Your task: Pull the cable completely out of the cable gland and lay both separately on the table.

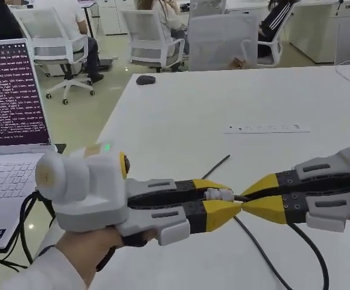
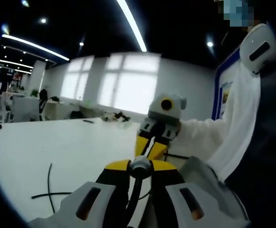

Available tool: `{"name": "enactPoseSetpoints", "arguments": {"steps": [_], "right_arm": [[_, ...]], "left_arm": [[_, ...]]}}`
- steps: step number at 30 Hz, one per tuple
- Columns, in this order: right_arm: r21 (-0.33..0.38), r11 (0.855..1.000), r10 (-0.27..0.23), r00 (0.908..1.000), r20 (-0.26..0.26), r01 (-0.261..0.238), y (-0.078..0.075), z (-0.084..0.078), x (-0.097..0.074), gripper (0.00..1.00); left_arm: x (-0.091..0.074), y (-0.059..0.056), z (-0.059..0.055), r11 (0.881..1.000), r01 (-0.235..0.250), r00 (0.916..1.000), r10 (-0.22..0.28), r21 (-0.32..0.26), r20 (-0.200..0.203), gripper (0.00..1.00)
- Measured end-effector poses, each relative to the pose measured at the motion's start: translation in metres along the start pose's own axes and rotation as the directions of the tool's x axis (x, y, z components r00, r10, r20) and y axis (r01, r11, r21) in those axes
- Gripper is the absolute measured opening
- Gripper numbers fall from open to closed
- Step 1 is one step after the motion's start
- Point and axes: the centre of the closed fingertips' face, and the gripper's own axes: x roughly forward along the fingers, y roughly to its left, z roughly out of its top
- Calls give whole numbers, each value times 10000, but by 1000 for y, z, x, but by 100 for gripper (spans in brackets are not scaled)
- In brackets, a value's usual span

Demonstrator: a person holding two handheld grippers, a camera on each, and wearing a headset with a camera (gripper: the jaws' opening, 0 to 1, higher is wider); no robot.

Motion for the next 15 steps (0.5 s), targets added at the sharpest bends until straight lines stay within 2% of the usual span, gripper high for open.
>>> {"name": "enactPoseSetpoints", "arguments": {"steps": [8,15], "right_arm": [[95,9999,-100,9999,5,100,-7,-4,1,4],[591,9974,-416,9991,34,413,-16,-14,-10,4]], "left_arm": [[0,7,-1,9999,11,10000,-11,100,-75,17],[-7,12,3,9996,-283,9996,283,59,65,17]]}}
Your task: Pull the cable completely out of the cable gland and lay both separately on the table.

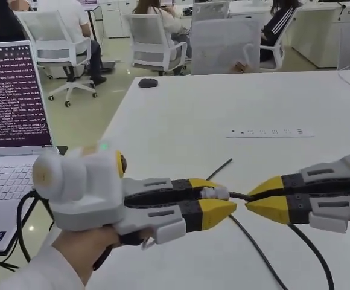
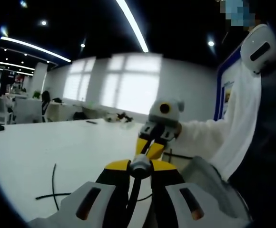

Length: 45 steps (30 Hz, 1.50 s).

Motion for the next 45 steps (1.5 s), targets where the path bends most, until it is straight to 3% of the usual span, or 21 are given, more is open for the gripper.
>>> {"name": "enactPoseSetpoints", "arguments": {"steps": [9,15,21,28,31,34,40,45], "right_arm": [[380,9983,-423,9984,-384,438,-8,-24,-10,4],[555,9936,-918,9900,-1069,981,-16,-48,-24,4],[440,9900,-1249,9781,-1663,1339,-22,-66,-32,4],[539,9862,-1447,9726,-1823,1568,-25,-72,-35,4],[428,9886,-1324,9685,-2109,1445,-25,-76,-36,4],[-42,9896,-1410,9627,-2311,1440,-28,-74,-37,4],[-703,9861,-1624,9638,-2113,1507,-34,-52,-34,16],[-1071,9835,-1607,9761,-1460,1459,-37,-25,-29,17]], "left_arm": [[-8,0,-1,9995,-322,9994,322,75,-106,17],[-11,1,5,9987,-508,9986,508,15,129,17],[-4,-2,6,9990,-438,9990,437,91,82,17],[0,-1,5,9984,-540,9985,540,166,-26,17],[3,4,1,9969,-763,9965,769,204,-323,17],[3,11,1,9946,-1030,9941,1034,143,-336,17],[8,19,1,9924,-1234,9916,1233,8,-398,17],[14,26,-2,9913,-1316,9895,1318,77,-596,17]]}}
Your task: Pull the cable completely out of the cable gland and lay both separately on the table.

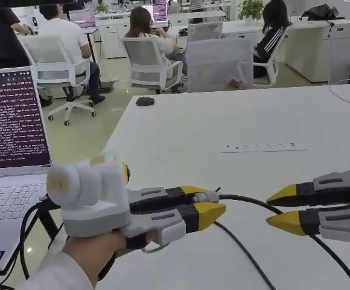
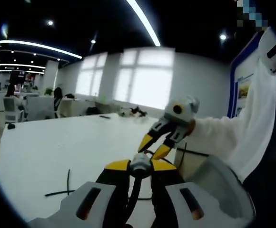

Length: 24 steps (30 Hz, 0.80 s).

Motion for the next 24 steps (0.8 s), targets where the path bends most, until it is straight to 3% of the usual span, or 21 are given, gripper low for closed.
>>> {"name": "enactPoseSetpoints", "arguments": {"steps": [4,9,24], "right_arm": [[-359,9992,209,9989,419,-194,0,19,3,17],[-770,9964,390,9975,582,-345,1,32,12,17],[-996,9925,770,9957,518,-716,0,31,29,11]], "left_arm": [[8,5,1,10000,37,10000,-36,78,-59,17],[15,7,-1,9998,172,9997,-171,100,-156,17],[20,1,-3,9979,604,9980,-600,218,-214,17]]}}
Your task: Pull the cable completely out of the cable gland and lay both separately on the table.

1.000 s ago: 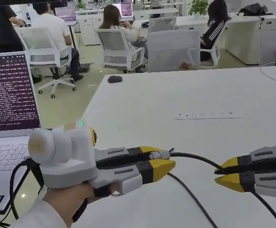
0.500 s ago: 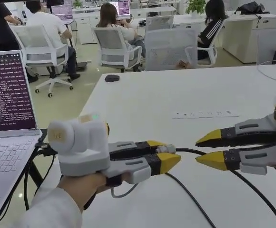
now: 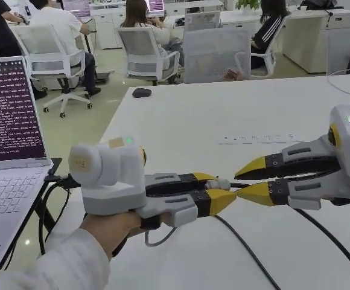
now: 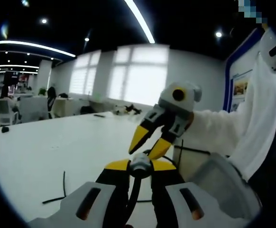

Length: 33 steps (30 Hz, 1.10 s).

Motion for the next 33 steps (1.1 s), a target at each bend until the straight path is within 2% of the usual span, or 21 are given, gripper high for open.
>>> {"name": "enactPoseSetpoints", "arguments": {"steps": [4,12,20,26,33], "right_arm": [[58,9997,228,9997,8,-228,3,-2,3,5],[4,9996,293,9995,117,-293,5,-1,5,4],[290,9993,212,9997,122,-216,2,-7,1,4],[553,9985,-44,10000,4,44,-5,-18,-6,4],[1058,9941,-211,9992,-337,246,-8,-40,-10,4]], "left_arm": [[-1,3,0,9999,-92,9999,92,-45,43,17],[-3,3,-1,10000,-42,10000,42,-35,3,17],[-7,4,-2,9999,-104,9999,103,-89,-55,17],[-14,7,-1,9996,-245,9997,246,-160,32,17],[-17,7,-5,9995,-272,9996,271,-135,-77,17]]}}
